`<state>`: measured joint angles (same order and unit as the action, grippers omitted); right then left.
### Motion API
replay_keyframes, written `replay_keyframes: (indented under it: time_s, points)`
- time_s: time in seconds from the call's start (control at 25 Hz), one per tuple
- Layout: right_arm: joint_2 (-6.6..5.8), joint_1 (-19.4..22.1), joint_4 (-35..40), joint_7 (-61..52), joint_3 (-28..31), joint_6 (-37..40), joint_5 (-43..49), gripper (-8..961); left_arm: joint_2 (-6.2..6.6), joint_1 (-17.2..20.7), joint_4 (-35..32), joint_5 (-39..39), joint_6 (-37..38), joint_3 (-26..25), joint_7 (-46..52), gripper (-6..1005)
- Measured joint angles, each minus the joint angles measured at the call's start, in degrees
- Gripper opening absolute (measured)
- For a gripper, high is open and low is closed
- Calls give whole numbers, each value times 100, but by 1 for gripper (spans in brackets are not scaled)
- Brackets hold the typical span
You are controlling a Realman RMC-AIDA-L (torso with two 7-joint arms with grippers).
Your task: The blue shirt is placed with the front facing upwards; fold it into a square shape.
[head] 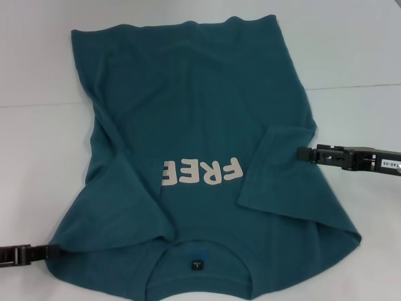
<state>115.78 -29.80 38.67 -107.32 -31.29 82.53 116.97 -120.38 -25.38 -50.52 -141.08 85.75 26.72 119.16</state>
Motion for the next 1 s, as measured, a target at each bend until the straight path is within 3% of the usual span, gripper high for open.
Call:
replay_keyframes:
  time_s: [0.16,0.24,0.56,0.84,1.0]
  points:
    - [2,10,0,0,0,0,0,945,-20,-5,7,-3,-5,113,1,350]
    - [4,14,0,0,0,0,0,945,-25,-12,14,-5,-15,123,1,135]
    - [-32,69,0,0,-38,12,52,945,-29,9,-31,-7,-50,102,47,23]
    - [-311,232,33,-585,-48,312,466,945,-25,24,-47,-7,-28,78,54,23]
    - [-375,306,50,-890,-38,328,667,945,-22,32,-47,-7,-42,70,53,23]
